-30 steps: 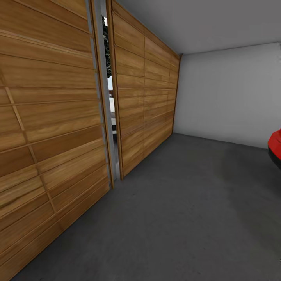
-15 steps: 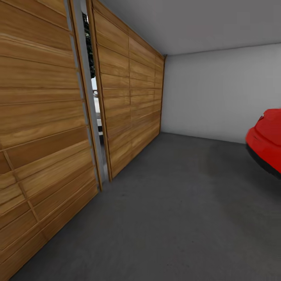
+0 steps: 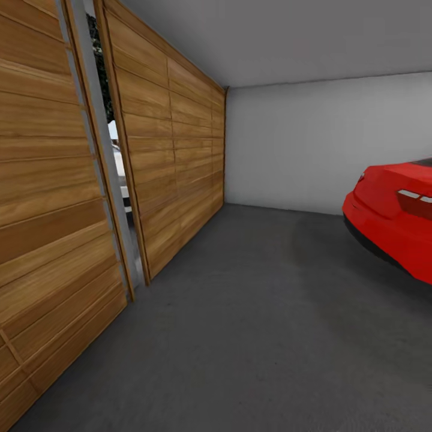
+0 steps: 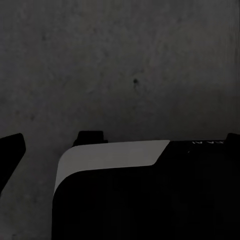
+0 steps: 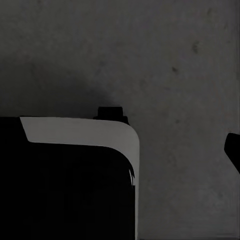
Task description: Move the two storage containers from the living room to the garage. In the garage, place one container on the floor and stack the other container on top of it (either order is fine).
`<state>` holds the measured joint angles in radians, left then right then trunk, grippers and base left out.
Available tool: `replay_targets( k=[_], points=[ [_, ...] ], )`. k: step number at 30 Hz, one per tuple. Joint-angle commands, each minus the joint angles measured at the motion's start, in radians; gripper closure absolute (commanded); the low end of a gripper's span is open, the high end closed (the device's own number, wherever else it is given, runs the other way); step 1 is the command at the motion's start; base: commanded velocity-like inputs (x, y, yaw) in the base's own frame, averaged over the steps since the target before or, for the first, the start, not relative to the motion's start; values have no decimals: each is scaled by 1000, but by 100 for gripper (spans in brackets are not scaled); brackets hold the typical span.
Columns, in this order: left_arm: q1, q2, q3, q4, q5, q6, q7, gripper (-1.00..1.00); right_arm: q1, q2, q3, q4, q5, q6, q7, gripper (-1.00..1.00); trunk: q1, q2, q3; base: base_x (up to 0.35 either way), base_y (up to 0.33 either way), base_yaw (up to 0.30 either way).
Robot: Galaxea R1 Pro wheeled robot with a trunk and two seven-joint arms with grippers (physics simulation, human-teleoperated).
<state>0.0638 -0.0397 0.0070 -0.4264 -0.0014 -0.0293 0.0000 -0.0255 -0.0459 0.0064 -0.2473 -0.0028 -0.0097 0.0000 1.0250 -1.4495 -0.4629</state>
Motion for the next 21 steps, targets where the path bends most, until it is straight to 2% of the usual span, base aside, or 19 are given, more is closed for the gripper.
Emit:
replay_targets(
  k=[1, 21],
  points=[
    [1, 0, 1, -2, 0, -1, 0, -100, -1, 0, 0, 0, 0, -1, 0, -100, 0, 0, 0, 0, 0, -266],
    [1, 0, 1, -2, 0, -1, 0, -100, -1, 0, 0, 0, 0, -1, 0, -100, 0, 0, 9, 0, 0, -266]
  ],
)
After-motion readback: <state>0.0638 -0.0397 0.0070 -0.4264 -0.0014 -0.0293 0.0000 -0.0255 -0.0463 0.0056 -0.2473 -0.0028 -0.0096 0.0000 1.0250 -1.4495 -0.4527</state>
